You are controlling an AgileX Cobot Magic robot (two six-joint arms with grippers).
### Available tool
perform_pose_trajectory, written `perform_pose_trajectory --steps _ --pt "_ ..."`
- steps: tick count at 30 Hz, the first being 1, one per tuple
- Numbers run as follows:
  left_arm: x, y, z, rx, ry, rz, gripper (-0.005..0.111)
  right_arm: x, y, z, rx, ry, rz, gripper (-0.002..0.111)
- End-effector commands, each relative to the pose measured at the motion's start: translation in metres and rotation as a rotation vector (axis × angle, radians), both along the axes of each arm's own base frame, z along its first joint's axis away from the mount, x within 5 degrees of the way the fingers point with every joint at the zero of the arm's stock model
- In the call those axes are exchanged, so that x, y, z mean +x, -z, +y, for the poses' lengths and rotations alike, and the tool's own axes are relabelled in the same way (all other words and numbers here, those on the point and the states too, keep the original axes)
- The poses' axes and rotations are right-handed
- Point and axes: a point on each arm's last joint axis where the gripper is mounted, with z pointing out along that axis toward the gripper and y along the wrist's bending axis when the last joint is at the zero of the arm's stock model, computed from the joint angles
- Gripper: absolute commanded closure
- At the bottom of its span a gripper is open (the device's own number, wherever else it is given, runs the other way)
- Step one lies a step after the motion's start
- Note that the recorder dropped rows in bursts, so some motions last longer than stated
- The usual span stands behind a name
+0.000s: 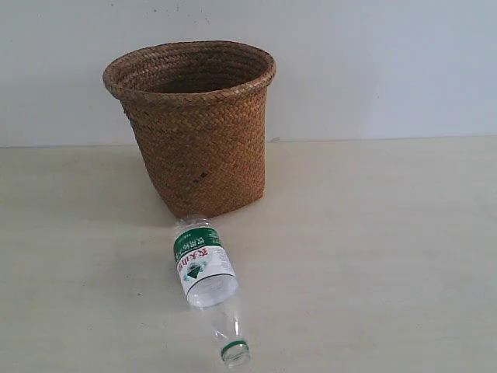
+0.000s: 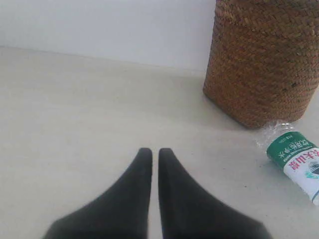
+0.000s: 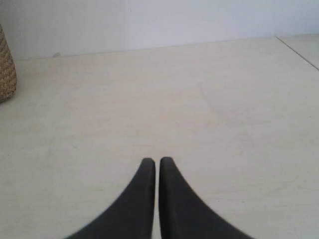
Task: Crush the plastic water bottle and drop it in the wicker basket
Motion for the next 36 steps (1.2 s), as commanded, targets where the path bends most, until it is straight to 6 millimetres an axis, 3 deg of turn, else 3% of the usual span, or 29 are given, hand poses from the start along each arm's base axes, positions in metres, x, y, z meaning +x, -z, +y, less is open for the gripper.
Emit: perform_pose_trajectory --steps 1,5,8,13,16,23,28,32,36 --pt "0.0 0.001 0.0 -0.004 -0.006 0.001 0.103 0.0 -0.001 0.0 -0.006 0.003 -0.009 0.108" --pt "0.001 -0.003 0.0 0.0 -0.003 -0.049 0.103 0.0 -0.001 0.0 -0.006 0.003 -0.009 0.108" --pt "0.002 -0.009 -0.002 -0.128 -0.005 -0.108 0.103 0.0 -0.001 0.0 -0.006 0.003 -0.009 0.108" --pt "0.002 -0.02 -0.002 -0.522 -0.034 -0.215 0.103 0.0 -0.001 0.0 -0.006 0.003 -0.009 0.108" --pt "0.002 -0.023 -0.002 -0.616 -0.041 -0.24 0.103 0.0 -0.001 0.0 -0.006 0.003 -0.009 0.108" --pt "0.002 -0.025 -0.001 -0.613 -0.043 -0.266 0.103 0.0 -0.001 0.0 -0.006 0.003 -0.009 0.108" --pt "-0.006 -0.072 -0.008 -0.402 0.08 -0.271 0.103 0.0 -0.001 0.0 -0.006 0.003 -0.009 0.108" --pt "0.004 -0.105 -0.018 -0.292 0.179 -0.107 0.103 0.0 -0.001 0.0 -0.006 0.003 -0.009 0.108" --pt "0.033 -0.11 -0.04 -0.213 0.389 0.183 0.103 0.0 -0.001 0.0 -0.006 0.003 -0.009 0.108"
